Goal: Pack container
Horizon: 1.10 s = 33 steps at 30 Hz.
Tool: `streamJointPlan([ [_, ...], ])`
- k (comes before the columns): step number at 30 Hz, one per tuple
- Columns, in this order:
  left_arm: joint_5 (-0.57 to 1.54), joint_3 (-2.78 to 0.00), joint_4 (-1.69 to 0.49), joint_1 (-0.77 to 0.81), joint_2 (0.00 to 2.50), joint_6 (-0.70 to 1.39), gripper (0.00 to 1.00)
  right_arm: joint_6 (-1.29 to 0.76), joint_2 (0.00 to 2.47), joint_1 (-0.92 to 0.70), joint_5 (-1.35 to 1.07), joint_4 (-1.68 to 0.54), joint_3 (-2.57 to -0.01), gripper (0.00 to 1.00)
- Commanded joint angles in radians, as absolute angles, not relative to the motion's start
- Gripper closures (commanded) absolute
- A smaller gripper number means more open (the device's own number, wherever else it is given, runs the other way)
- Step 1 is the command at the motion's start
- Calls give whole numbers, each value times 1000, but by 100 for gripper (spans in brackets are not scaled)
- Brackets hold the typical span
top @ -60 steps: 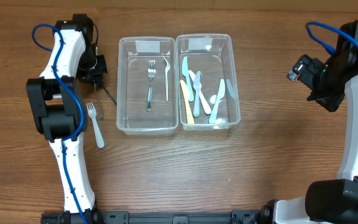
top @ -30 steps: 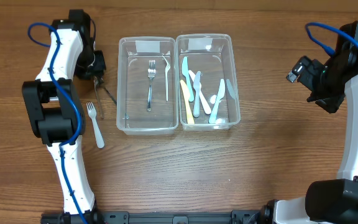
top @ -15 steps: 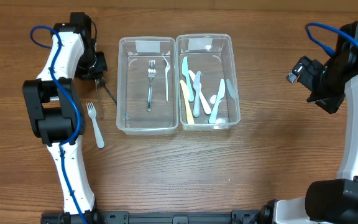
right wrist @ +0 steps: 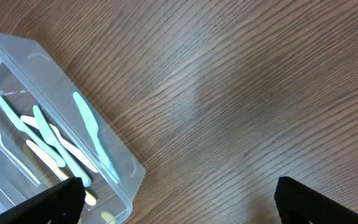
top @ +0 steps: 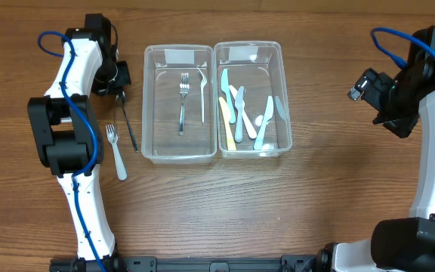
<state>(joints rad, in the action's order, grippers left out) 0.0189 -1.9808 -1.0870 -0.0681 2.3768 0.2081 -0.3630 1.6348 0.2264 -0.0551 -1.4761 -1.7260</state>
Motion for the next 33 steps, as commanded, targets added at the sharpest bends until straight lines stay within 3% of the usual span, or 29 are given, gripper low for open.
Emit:
streamJointPlan([
  [1,27,-1966,-1087,-78,2337,194,96,-367,1633,225,-54,-1473,-1721,0],
  [21,-1,-2143,-1357,-27,1980,258,96,-367,1633,225,-54,-1474,-1721,0],
  [27,1,-2143,-1416,101,1928,309,96,-368,1633,225,-55,-1472,-1721,0],
  [33,-4,-2103,-1325,283,2005,356,96,-367,1633,225,-54,-1476,-1721,0],
])
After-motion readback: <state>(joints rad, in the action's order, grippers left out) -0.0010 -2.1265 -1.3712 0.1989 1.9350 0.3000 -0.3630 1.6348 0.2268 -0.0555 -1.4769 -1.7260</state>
